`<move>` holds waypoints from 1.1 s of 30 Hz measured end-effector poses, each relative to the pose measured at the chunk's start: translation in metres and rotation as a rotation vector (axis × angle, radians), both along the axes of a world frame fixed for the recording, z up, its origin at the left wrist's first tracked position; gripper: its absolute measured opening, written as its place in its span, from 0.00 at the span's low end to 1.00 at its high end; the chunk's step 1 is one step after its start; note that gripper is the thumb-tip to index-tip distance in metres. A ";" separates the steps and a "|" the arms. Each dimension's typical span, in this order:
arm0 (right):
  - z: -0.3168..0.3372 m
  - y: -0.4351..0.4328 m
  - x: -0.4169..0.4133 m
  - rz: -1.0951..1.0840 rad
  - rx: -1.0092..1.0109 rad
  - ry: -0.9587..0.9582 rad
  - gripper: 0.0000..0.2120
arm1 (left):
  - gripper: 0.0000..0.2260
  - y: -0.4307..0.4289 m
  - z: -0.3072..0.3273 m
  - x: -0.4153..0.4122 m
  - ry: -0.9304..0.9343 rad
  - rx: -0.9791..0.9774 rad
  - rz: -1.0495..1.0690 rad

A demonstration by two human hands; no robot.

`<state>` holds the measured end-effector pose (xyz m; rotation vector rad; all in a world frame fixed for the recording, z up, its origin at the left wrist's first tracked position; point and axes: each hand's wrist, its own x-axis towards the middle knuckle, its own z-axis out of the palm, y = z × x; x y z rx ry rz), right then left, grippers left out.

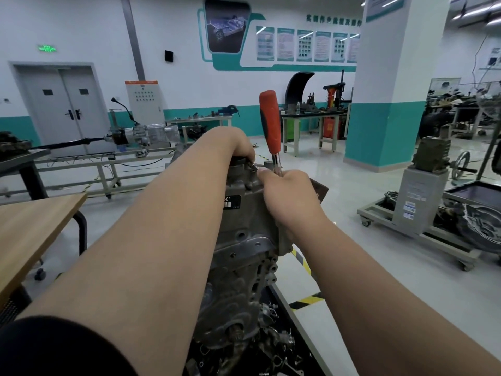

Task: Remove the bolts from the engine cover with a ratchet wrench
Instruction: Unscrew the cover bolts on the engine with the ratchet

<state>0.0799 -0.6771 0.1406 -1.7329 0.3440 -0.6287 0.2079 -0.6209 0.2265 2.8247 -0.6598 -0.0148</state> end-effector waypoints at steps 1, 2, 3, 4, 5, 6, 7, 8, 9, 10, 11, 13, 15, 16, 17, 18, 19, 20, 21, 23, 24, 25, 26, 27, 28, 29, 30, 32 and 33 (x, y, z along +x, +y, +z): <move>0.001 0.001 0.000 0.034 0.074 -0.010 0.16 | 0.17 0.000 0.000 0.000 -0.021 0.015 0.001; 0.001 0.003 -0.001 0.069 0.152 -0.016 0.15 | 0.17 0.001 0.000 0.000 -0.039 0.032 0.005; 0.002 0.004 -0.001 0.103 0.234 -0.014 0.14 | 0.17 0.000 0.000 0.000 -0.054 0.045 0.007; 0.003 0.005 -0.002 0.137 0.317 -0.010 0.12 | 0.17 0.000 0.000 0.000 -0.059 0.051 0.008; 0.004 0.005 -0.003 0.171 0.398 -0.007 0.11 | 0.18 -0.001 0.000 0.001 -0.059 0.053 0.006; 0.004 0.005 -0.003 0.204 0.472 -0.004 0.10 | 0.18 -0.001 0.000 0.001 -0.056 0.054 0.006; 0.005 0.005 -0.004 0.234 0.538 -0.002 0.10 | 0.18 -0.001 0.000 0.001 -0.050 0.053 0.007; 0.005 0.005 -0.004 0.261 0.599 0.000 0.10 | 0.18 -0.001 0.000 0.002 -0.043 0.050 0.005; 0.006 0.004 -0.004 0.286 0.657 0.001 0.11 | 0.17 -0.002 0.000 0.002 -0.031 0.048 0.003; 0.006 0.004 -0.004 0.310 0.707 0.002 0.12 | 0.16 -0.002 0.000 0.003 -0.022 0.044 0.005; 0.006 0.003 -0.004 0.330 0.747 0.001 0.13 | 0.15 -0.003 0.000 0.003 -0.020 0.035 0.011; 0.006 0.002 -0.005 0.360 0.766 0.005 0.13 | 0.13 -0.002 0.000 0.003 -0.039 0.010 0.021; 0.005 -0.001 -0.007 0.351 0.658 0.030 0.12 | 0.14 0.000 -0.002 0.003 -0.069 -0.028 0.026; 0.005 -0.002 -0.007 0.325 0.552 0.051 0.10 | 0.14 0.000 -0.004 0.004 -0.098 -0.065 0.027; 0.005 -0.004 -0.008 0.287 0.428 0.069 0.09 | 0.14 -0.001 -0.006 0.006 -0.122 -0.140 0.031; 0.006 -0.004 -0.009 0.247 0.306 0.080 0.08 | 0.13 -0.001 -0.009 0.008 -0.146 -0.265 0.042; 0.006 -0.005 -0.010 0.208 0.195 0.082 0.08 | 0.12 0.001 -0.011 0.007 -0.187 -0.419 0.051; 0.007 -0.005 -0.012 0.169 0.094 0.080 0.09 | 0.13 0.004 -0.013 0.006 -0.234 -0.619 0.056; 0.008 -0.005 -0.015 0.136 0.010 0.072 0.10 | 0.15 0.010 -0.016 0.002 -0.256 -0.871 0.072; 0.009 -0.007 -0.021 0.096 -0.103 0.036 0.11 | 0.16 0.028 -0.023 -0.009 -0.213 -1.366 0.133; 0.008 -0.009 -0.024 0.089 -0.131 0.020 0.11 | 0.16 0.039 -0.028 -0.016 -0.143 -1.531 0.165; 0.005 -0.011 -0.029 0.096 -0.123 -0.001 0.11 | 0.16 0.050 -0.035 -0.025 -0.063 -1.659 0.177; -0.001 -0.012 -0.035 0.122 -0.077 -0.024 0.11 | 0.16 0.060 -0.043 -0.034 0.013 -1.770 0.168; -0.012 -0.014 -0.042 0.169 -0.013 -0.047 0.12 | 0.16 0.070 -0.054 -0.045 0.092 -1.871 0.144; -0.028 -0.018 -0.050 0.228 0.057 -0.067 0.12 | 0.15 0.079 -0.067 -0.056 0.166 -1.956 0.115; -0.047 -0.021 -0.060 0.290 0.138 -0.077 0.12 | 0.15 0.087 -0.085 -0.068 0.230 -2.014 0.099; -0.070 -0.024 -0.071 0.354 0.224 -0.067 0.11 | 0.14 0.094 -0.105 -0.079 0.293 -2.045 0.119; -0.117 -0.028 -0.093 0.461 0.379 0.022 0.10 | 0.12 0.103 -0.154 -0.098 0.470 -2.059 0.255; -0.140 -0.029 -0.102 0.488 0.444 0.091 0.10 | 0.12 0.105 -0.179 -0.103 0.588 -2.056 0.350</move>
